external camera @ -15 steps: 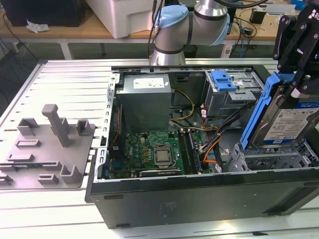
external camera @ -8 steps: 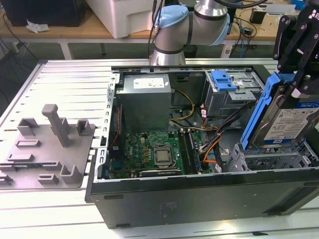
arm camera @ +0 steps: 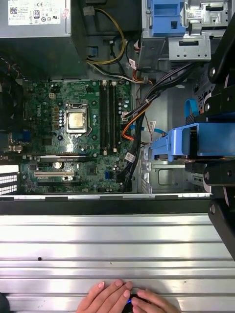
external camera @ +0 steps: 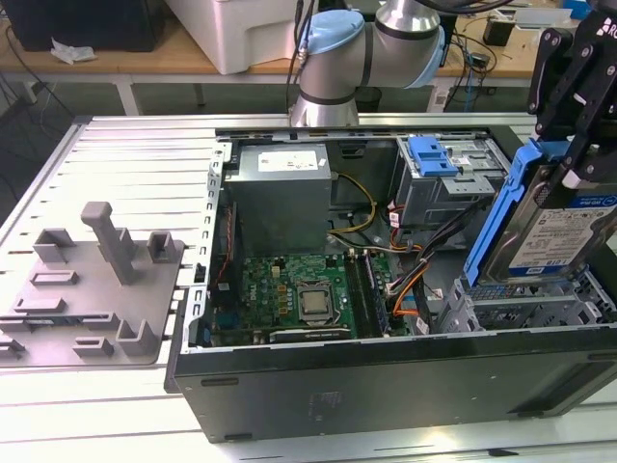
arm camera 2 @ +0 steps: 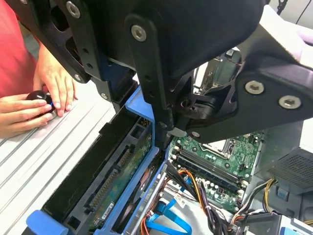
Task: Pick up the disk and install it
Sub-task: 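Insert the disk into the insertion slot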
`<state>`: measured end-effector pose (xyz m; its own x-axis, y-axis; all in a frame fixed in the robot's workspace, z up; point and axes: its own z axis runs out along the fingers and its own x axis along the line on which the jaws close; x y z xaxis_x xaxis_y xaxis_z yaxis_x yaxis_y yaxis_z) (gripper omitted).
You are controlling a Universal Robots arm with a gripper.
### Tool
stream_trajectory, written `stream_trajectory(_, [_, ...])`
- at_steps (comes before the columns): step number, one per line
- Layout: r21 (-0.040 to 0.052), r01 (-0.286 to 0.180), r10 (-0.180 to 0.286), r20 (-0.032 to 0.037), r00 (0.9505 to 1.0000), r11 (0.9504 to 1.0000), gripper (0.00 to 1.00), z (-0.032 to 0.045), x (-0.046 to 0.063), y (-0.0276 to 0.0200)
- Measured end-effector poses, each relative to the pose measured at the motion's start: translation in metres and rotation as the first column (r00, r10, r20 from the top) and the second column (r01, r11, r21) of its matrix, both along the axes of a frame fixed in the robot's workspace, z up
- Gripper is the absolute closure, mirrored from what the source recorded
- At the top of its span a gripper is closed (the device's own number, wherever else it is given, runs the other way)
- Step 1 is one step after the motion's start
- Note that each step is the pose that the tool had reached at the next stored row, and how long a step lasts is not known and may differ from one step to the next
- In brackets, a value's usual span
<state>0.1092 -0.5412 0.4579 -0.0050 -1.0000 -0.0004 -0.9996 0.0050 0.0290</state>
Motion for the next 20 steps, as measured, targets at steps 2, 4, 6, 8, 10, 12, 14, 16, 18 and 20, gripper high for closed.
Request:
stream_trajectory(2, [0.0000,0.000,0.000,-0.0002,1.0000,1.0000,0.63,0.0000,0.0001,0.0000])
stream_trajectory(4, [0.0001,0.000,0.000,-0.0008,1.0000,1.0000,0.63,0.0000,0.0003,0.0000])
stream_trajectory(6, [-0.0001,0.000,0.000,-0.0012,1.0000,1.0000,0.63,0.0000,0.0007,0.0000])
stream_trajectory(8, [-0.0001,0.000,0.000,-0.0012,1.0000,1.0000,0.63,-0.0001,0.0011,0.0000])
stream_trajectory(10, [-0.0002,0.000,0.000,-0.0013,1.0000,1.0000,0.63,-0.0002,0.0011,-0.0001])
stream_trajectory(12, [0.0000,0.000,0.000,-0.0012,1.0000,1.0000,0.63,-0.0006,0.0011,-0.0001])
stream_trajectory(14, [-0.0001,0.000,0.000,-0.0019,1.0000,1.0000,0.63,-0.0013,0.0011,0.0000])
stream_trajectory(16, [0.0000,0.000,0.000,-0.0024,1.0000,1.0000,0.63,-0.0015,0.0011,-0.0001])
stream_trajectory(18, [0.0000,0.000,0.000,-0.0027,1.0000,1.0000,0.63,-0.0017,0.0011,-0.0001])
stream_trajectory(20, [-0.0001,0.001,-0.001,-0.0031,1.0000,1.0000,0.63,-0.0019,0.0011,-0.0001])
